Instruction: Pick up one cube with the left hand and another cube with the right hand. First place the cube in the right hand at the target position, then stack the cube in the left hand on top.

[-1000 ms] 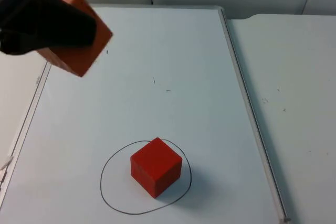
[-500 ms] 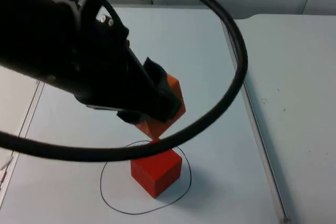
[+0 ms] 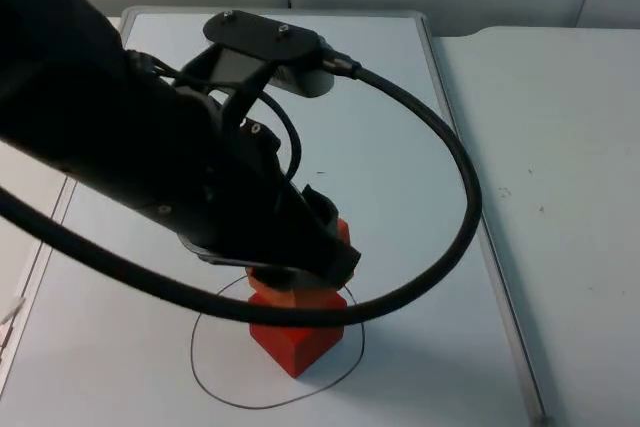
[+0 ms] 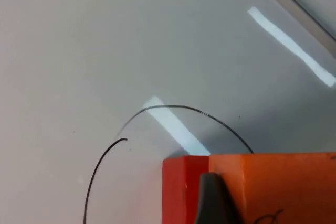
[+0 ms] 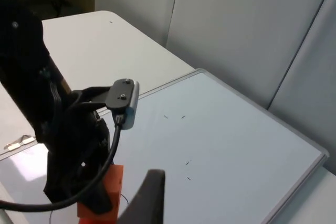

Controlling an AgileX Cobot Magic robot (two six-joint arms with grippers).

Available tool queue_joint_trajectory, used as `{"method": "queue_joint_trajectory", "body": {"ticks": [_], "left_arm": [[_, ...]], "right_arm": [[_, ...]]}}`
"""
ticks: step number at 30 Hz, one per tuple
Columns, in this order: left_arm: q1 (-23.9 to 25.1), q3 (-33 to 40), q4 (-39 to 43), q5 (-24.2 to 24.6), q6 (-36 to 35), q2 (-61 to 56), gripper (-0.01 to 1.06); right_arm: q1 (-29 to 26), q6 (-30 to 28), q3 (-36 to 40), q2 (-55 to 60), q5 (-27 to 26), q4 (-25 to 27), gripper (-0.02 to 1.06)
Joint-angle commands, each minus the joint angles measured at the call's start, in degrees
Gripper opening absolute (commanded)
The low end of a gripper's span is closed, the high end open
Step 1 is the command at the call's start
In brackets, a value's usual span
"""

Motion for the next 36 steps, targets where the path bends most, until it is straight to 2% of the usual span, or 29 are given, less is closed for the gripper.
{"method": "queue_joint_trajectory", "body": {"ticks": [1,26,28,29,30,32,34,35,36], "left_arm": [[-0.56,-0.45,0.02,-1.27,-0.38,0.23,0.00],[-0.85,-0.45,0.24,-1.53,1.68,3.80,0.00],[-1.11,-0.45,0.24,-1.43,1.68,3.80,0.07],[-1.56,-0.45,0.24,-1.30,1.68,3.80,0.13],[-1.56,-0.45,0.24,-1.30,1.68,3.80,0.13],[-1.78,-0.45,0.13,-1.30,1.68,3.80,0.29],[-1.78,-0.45,-0.13,-1.71,1.29,3.80,0.51],[-1.78,-0.45,-0.13,-1.71,1.29,3.80,0.51],[-1.78,-0.45,-0.13,-2.25,1.18,3.80,0.60]], "right_arm": [[-0.06,0.22,0.16,-0.09,-1.51,-0.16,0.91],[-0.06,0.22,0.16,-0.09,-1.49,-0.42,0.91],[-0.06,0.22,0.16,-0.09,-1.49,-0.42,0.91],[-0.06,0.22,0.16,-0.09,-1.49,-0.42,0.91],[-0.06,0.22,0.16,-0.09,-1.49,-0.42,0.91],[-0.06,0.22,0.16,-0.09,-1.49,-0.42,0.91],[-0.06,0.22,0.16,-0.09,-1.49,-0.42,0.91],[-0.06,0.22,0.16,-0.09,-1.49,-0.42,0.91],[-0.06,0.22,0.16,-0.09,-1.49,-0.42,0.91]]}}
